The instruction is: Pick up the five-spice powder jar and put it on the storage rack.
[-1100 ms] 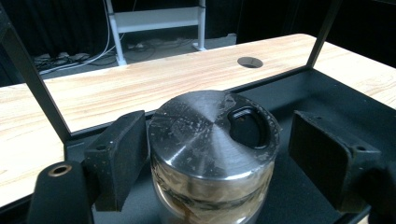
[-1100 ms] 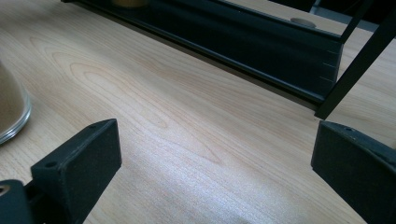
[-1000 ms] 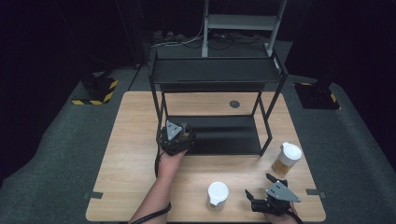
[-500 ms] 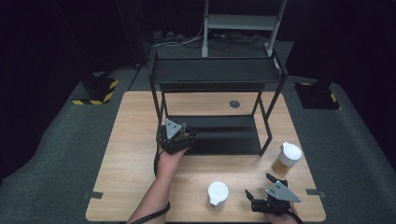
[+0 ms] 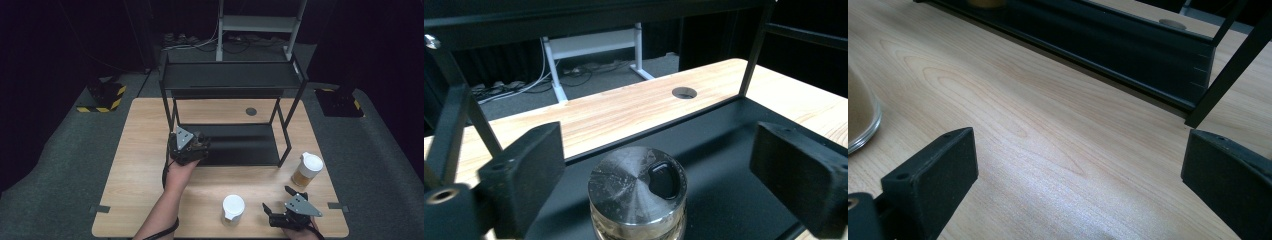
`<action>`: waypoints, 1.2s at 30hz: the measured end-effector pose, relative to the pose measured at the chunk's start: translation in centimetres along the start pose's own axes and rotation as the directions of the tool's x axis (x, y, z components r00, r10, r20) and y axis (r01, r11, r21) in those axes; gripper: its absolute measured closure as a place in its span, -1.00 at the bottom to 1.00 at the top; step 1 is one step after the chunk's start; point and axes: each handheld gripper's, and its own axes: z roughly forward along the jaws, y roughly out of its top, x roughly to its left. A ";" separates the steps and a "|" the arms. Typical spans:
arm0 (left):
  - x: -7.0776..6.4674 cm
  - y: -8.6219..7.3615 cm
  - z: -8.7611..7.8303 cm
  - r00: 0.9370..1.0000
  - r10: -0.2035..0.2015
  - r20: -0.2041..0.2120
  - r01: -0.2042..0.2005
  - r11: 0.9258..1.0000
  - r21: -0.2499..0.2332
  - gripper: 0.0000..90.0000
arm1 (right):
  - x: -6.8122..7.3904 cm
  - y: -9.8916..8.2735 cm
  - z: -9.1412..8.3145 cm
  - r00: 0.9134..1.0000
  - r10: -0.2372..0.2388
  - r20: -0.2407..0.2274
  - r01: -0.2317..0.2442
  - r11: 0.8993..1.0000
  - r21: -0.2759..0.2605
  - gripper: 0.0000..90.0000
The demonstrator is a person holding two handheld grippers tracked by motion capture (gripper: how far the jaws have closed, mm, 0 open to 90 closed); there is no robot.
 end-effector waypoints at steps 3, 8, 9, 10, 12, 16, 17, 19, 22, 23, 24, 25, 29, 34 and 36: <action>0.0 0.0 -0.4 1.000 -0.002 0.007 0.002 1.000 -0.010 -0.91 | 0.0 0.0 0.0 1.000 0.000 0.000 0.000 1.000 0.000 -0.98; 0.0 0.2 -1.2 1.000 0.012 0.024 -0.011 1.000 -0.013 -0.99 | 0.0 0.0 0.0 1.000 -0.003 0.000 0.003 1.000 0.001 -0.98; 0.0 0.2 -1.4 1.000 0.016 0.024 -0.015 1.000 -0.010 -0.99 | 0.0 0.0 0.0 1.000 -0.004 0.000 0.004 1.000 0.002 -0.98; 0.0 0.2 -1.6 1.000 0.012 0.022 -0.012 1.000 -0.009 -0.99 | 0.1 0.0 0.0 1.000 -0.004 0.000 0.004 1.000 0.002 -0.98; 0.0 0.2 -2.1 1.000 0.008 0.027 -0.008 1.000 -0.012 -0.99 | 0.0 0.0 0.0 1.000 -0.004 0.000 0.004 1.000 0.002 -0.98; -0.1 0.4 -2.9 0.999 0.018 0.026 -0.018 1.000 -0.012 -0.99 | 0.0 0.0 0.0 1.000 -0.003 0.001 0.003 1.000 0.002 -0.98; -0.2 0.4 -3.1 0.999 0.022 0.025 -0.021 1.000 -0.012 -0.99 | 0.0 0.0 0.0 1.000 -0.004 0.001 0.004 1.000 0.002 -0.98; -0.2 0.4 -3.3 0.999 0.025 0.024 -0.025 1.000 -0.012 -0.99 | 0.1 0.1 0.0 1.000 -0.003 0.001 0.003 1.000 0.003 -0.98; -0.2 0.3 -4.0 0.999 0.020 0.029 -0.019 1.000 -0.019 -0.99 | 0.1 0.1 0.0 1.000 -0.004 0.001 0.004 1.000 0.003 -0.98; -0.2 0.2 -4.4 0.999 0.023 0.030 -0.022 0.999 -0.024 -0.99 | 0.1 0.1 0.0 1.000 -0.005 0.001 0.005 1.000 0.003 -0.98; -0.2 0.2 -4.6 0.999 0.025 0.031 -0.024 0.999 -0.026 -0.99 | 0.1 0.1 0.0 1.000 -0.005 0.002 0.005 1.000 0.003 -0.98; -0.3 0.1 -4.9 0.999 0.024 0.033 -0.023 0.999 -0.027 -0.99 | 0.1 0.1 0.0 1.000 -0.006 0.003 0.006 1.000 0.003 -0.98; -0.5 0.0 -5.7 0.999 0.032 0.032 -0.031 0.999 -0.032 -0.99 | 0.2 0.1 0.0 1.000 -0.010 0.004 0.010 1.000 0.005 -0.98; -0.8 -0.3 -6.7 0.999 0.040 0.030 -0.038 0.999 -0.038 -0.99 | 0.2 0.1 0.0 1.000 -0.011 0.006 0.011 1.000 0.004 -0.98; -0.9 -0.4 -7.0 0.999 0.047 0.028 -0.046 0.998 -0.039 -0.99 | 0.2 0.1 0.0 1.000 -0.011 0.005 0.011 1.000 0.004 -0.98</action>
